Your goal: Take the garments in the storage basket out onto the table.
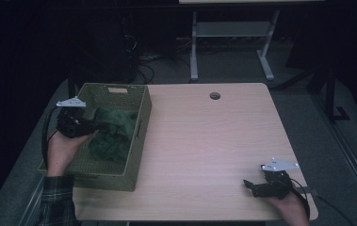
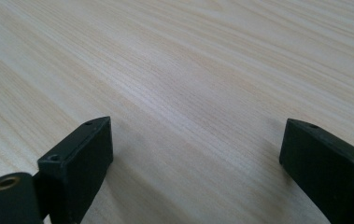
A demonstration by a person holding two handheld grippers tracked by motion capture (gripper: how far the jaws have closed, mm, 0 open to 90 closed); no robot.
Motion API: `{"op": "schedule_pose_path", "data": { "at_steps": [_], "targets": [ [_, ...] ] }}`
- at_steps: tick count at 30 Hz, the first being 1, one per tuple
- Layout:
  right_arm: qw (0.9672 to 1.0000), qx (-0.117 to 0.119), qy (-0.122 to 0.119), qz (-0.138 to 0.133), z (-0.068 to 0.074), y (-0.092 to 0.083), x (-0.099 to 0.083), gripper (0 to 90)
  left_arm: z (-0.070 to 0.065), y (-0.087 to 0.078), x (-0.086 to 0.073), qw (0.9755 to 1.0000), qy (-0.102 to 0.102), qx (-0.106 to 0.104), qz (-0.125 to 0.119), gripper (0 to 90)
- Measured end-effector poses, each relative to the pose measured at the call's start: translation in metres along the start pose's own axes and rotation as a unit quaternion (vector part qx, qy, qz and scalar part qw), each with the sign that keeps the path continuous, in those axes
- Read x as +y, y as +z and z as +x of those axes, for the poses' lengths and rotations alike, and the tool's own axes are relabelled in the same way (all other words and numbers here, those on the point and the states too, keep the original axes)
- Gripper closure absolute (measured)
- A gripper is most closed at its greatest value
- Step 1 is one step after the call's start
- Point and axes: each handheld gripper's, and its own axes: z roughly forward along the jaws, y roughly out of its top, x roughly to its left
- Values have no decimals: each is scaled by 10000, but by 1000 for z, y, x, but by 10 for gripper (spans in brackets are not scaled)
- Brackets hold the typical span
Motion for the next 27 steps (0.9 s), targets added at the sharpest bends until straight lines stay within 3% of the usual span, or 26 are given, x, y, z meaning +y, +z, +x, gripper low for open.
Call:
{"op": "schedule_pose_path", "data": {
  "at_steps": [19, 27],
  "targets": [
    [10000, 0, 2, -1, 0, 0, 0, 93, -23, -41, 62, 9973, 423, 9, -608, 840],
    [10000, 0, 3, 0, 0, 0, 0, 93, -46, -49, 88, 9945, 687, -78, -786, 840]
  ]
}}
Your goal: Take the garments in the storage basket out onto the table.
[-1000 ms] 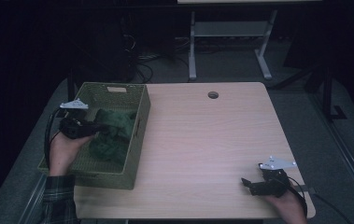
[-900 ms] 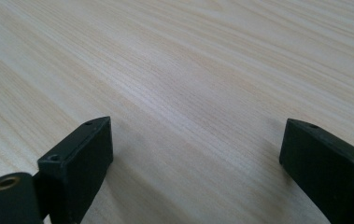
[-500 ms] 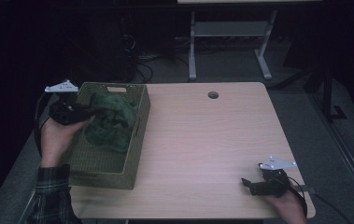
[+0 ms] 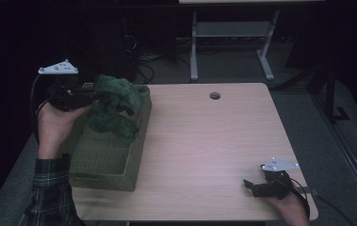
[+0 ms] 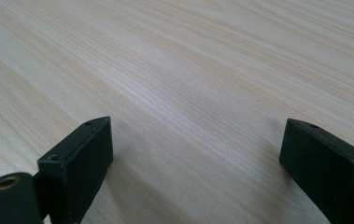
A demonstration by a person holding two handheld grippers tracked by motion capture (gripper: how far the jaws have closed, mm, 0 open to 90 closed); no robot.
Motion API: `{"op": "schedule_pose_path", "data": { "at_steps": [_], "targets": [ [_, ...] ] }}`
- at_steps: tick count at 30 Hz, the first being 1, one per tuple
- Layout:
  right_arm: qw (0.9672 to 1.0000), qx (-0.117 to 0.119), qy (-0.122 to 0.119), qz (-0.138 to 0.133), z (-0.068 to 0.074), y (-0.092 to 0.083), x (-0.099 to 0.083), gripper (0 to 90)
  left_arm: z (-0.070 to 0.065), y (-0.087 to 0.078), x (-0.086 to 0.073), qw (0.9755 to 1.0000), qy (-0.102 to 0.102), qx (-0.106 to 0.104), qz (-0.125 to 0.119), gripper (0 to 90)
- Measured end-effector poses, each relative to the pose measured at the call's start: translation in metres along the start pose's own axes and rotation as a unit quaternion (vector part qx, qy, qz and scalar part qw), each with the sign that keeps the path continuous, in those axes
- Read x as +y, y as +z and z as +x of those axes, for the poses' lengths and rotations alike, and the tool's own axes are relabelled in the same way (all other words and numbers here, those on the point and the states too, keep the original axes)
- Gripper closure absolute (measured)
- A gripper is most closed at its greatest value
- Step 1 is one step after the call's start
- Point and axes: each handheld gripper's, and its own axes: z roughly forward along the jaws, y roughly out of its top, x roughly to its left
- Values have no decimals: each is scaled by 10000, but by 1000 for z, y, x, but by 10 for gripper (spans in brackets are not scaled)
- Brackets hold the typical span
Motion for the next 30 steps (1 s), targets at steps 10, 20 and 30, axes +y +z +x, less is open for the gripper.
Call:
{"op": "schedule_pose_path", "data": {
  "at_steps": [10, 20, 30],
  "targets": [
    [10000, 0, -1, 0, 0, 0, 0, 93, -25, 23, 14, 9996, 135, -236, -36, 840],
    [10000, 0, -1, -1, 0, 0, 0, 93, -57, 59, 18, 9976, 273, -632, 83, 840],
    [10000, 2, 5, -2, 0, 0, 0, 93, -79, 93, 13, 9949, 268, -957, 172, 840]
  ]
}}
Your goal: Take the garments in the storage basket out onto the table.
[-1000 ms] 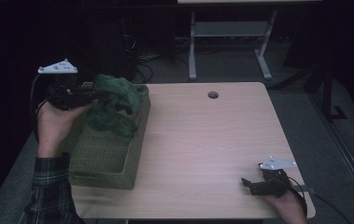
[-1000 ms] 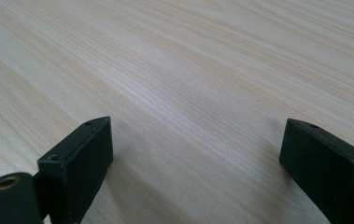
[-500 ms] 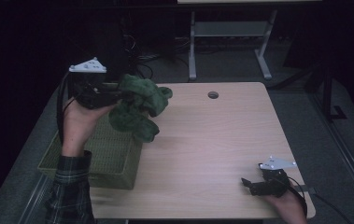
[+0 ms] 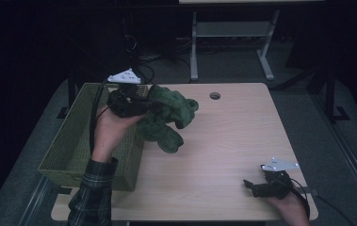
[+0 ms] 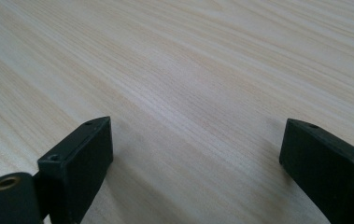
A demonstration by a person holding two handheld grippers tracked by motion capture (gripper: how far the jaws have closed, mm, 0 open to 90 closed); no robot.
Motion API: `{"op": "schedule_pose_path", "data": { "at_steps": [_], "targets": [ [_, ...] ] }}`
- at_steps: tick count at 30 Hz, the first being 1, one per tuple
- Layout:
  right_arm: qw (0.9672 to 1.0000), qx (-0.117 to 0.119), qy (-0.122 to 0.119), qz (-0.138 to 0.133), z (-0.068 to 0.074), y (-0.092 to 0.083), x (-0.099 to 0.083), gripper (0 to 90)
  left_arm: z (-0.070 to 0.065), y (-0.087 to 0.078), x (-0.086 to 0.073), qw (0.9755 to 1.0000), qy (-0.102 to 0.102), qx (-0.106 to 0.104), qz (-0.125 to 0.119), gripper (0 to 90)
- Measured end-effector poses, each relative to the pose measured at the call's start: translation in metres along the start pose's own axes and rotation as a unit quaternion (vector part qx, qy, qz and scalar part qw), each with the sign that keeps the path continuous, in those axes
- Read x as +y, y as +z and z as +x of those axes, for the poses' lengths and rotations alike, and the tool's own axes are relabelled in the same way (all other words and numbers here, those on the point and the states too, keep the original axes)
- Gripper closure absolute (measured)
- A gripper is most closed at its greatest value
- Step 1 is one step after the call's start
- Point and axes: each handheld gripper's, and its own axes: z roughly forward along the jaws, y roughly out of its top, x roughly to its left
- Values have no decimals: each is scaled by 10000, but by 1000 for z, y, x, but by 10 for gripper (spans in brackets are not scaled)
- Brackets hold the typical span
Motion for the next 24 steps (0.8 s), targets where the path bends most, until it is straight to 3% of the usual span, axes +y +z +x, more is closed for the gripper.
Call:
{"op": "schedule_pose_path", "data": {
  "at_steps": [14, 24],
  "targets": [
    [10000, 1, 5, 1, 0, 0, 0, 93, -29, 54, -18, 9993, -160, -312, 116, 840],
    [10000, 0, -2, 3, 0, 0, 0, 93, -50, 94, -31, 9972, -218, -671, 236, 840]
  ]
}}
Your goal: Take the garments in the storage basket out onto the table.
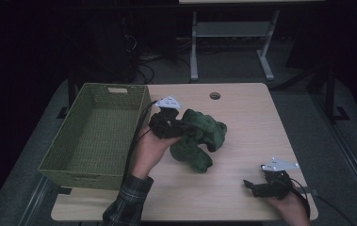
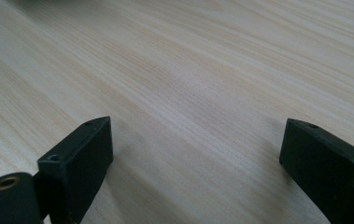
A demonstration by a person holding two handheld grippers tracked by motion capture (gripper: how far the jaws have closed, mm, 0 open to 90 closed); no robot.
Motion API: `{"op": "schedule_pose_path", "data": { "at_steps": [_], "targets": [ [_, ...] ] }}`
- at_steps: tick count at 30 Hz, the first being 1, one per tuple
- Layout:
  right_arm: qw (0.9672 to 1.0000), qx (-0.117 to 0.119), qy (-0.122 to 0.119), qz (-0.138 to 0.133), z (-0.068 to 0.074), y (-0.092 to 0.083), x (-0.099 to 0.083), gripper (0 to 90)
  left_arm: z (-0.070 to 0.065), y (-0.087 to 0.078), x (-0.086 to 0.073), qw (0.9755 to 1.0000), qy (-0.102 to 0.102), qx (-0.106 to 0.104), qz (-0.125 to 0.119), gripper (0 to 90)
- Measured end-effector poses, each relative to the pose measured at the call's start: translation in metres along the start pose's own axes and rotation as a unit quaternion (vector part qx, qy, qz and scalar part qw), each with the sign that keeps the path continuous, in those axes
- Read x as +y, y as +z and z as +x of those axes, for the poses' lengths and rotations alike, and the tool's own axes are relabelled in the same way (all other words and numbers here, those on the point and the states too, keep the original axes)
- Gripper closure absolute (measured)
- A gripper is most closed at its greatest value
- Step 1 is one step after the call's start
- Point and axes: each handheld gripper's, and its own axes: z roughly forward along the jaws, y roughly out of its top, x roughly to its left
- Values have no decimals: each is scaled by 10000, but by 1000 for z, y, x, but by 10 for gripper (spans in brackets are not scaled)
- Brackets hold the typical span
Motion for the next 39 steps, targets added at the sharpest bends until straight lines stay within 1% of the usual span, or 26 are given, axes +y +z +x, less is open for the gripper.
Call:
{"op": "schedule_pose_path", "data": {
  "at_steps": [3, 4, 6, 8, 14, 18, 21, 26, 29, 31, 35, 37, 39],
  "targets": [
    [10000, -4, -1, 0, 0, 0, 0, 92, -5, 13, -6, 9999, -14, -120, 98, 840],
    [10000, 0, 2, -1, 0, 0, 0, 93, -7, 18, -7, 9998, -67, -146, 94, 840],
    [10000, -1, 6, -2, 0, 0, 0, 93, -10, 26, -11, 9996, -79, -213, 160, 840],
    [10000, -3, -3, 0, 0, 0, 0, 92, -12, 37, -15, 9993, -132, -281, 225, 840],
    [10000, 0, -9, 3, 0, 0, 0, 91, -12, 59, -26, 9981, -223, -444, 353, 840],
    [10000, 11, -18, 4, 0, 0, 0, 91, -8, 73, -36, 9976, -304, -455, 431, 839],
    [10000, 19, -26, 7, -1, 0, 0, 91, -4, 85, -45, 9972, -331, -420, 521, 839],
    [10000, 26, -36, 5, -1, 0, 0, 91, 3, 102, -56, 9971, -314, -345, 600, 839],
    [10000, 28, -37, 4, -1, 0, 0, 91, 7, 110, -62, 9967, -316, -294, 693, 838],
    [10000, 29, -37, 4, -1, 0, 0, 91, 10, 117, -66, 9960, -320, -308, 774, 838],
    [10000, 28, -39, 4, -1, 0, 0, 91, 13, 127, -73, 9955, -286, -301, 855, 837],
    [10000, 28, -38, 4, -1, 0, 0, 91, 15, 130, -76, 9951, -241, -308, 906, 837],
    [10000, 29, -38, 4, -1, 0, 0, 91, 15, 131, -76, 9953, -225, -311, 894, 837]
  ]
}}
